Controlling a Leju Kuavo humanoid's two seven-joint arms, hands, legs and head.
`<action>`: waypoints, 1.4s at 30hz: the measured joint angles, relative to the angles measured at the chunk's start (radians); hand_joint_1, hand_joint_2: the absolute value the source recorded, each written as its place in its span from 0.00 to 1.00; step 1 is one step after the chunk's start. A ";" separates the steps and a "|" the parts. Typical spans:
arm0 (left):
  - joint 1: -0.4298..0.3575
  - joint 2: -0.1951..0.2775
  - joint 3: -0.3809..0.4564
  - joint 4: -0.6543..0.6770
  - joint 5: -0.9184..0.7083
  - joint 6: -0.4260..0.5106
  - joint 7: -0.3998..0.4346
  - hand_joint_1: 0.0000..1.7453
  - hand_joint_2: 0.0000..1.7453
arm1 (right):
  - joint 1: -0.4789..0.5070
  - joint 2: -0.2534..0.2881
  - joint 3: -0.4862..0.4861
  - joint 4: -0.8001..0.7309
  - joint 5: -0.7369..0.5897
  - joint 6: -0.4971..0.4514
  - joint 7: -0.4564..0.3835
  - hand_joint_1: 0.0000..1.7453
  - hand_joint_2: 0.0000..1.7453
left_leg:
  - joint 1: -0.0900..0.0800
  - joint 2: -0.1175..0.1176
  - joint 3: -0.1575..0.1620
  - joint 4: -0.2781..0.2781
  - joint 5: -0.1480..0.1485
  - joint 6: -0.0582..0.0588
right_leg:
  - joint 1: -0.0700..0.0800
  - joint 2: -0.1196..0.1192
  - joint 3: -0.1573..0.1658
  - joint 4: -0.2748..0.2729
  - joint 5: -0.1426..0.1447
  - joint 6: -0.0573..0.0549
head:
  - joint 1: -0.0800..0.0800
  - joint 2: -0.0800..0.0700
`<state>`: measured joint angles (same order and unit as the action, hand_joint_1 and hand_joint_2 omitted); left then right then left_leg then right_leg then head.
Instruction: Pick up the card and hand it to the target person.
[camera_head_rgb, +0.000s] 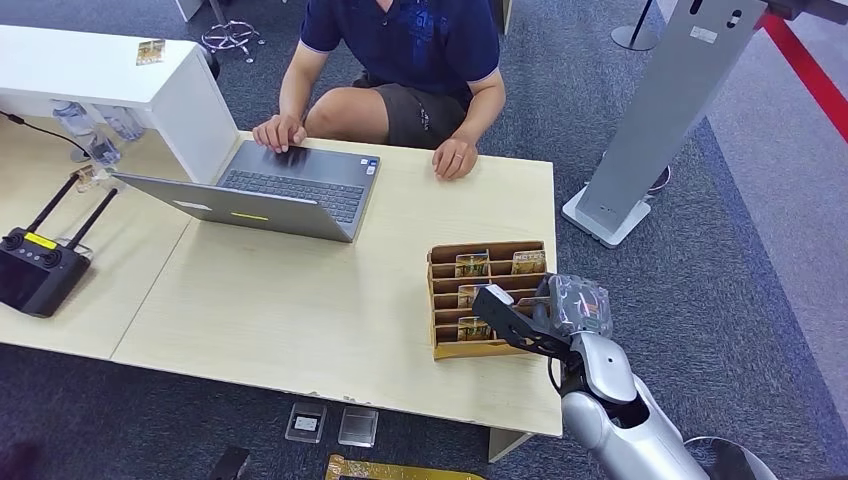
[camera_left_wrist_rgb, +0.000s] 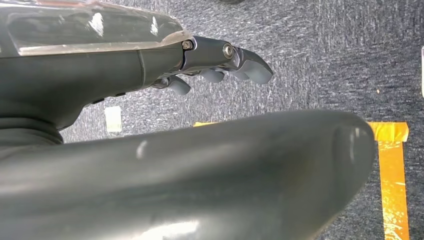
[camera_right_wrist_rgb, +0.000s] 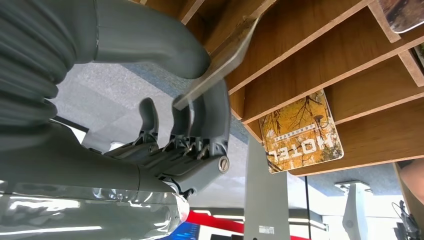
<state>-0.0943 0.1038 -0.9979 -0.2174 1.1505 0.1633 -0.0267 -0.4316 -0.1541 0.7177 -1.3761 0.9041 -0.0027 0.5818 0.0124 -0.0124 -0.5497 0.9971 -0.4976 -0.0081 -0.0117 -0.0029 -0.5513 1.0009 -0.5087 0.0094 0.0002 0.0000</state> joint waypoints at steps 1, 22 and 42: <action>0.000 0.000 0.000 0.000 0.000 0.000 0.000 0.00 0.00 | 0.000 0.000 0.000 0.000 0.000 0.000 0.000 0.68 1.00 | 0.000 0.000 0.000 0.000 0.000 0.000 | 0.000 0.000 0.000 0.000 0.000 0.000 | 0.000 0.000; 0.000 0.000 -0.001 0.000 0.001 0.001 -0.005 0.00 0.00 | 0.000 0.000 -0.004 0.000 0.005 0.001 0.000 0.89 1.00 | 0.000 0.000 0.000 0.000 0.000 0.000 | 0.000 0.000 0.000 0.000 0.000 0.000 | 0.000 0.000; 0.001 0.000 -0.001 0.000 0.016 -0.004 -0.025 0.00 0.00 | -0.118 -0.011 -0.004 -0.159 -0.001 0.007 -0.004 0.89 1.00 | 0.000 0.000 0.001 0.000 0.000 0.000 | 0.000 0.000 0.000 0.000 0.000 0.000 | 0.000 0.000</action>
<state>-0.0936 0.1038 -0.9991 -0.2174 1.1666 0.1597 -0.0522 -0.5496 -0.1648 0.7135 -1.5352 0.9030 0.0046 0.5777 0.0124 -0.0121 -0.5490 0.9971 -0.4974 -0.0082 -0.0117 -0.0024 -0.5510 1.0010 -0.5085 0.0093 -0.0002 0.0000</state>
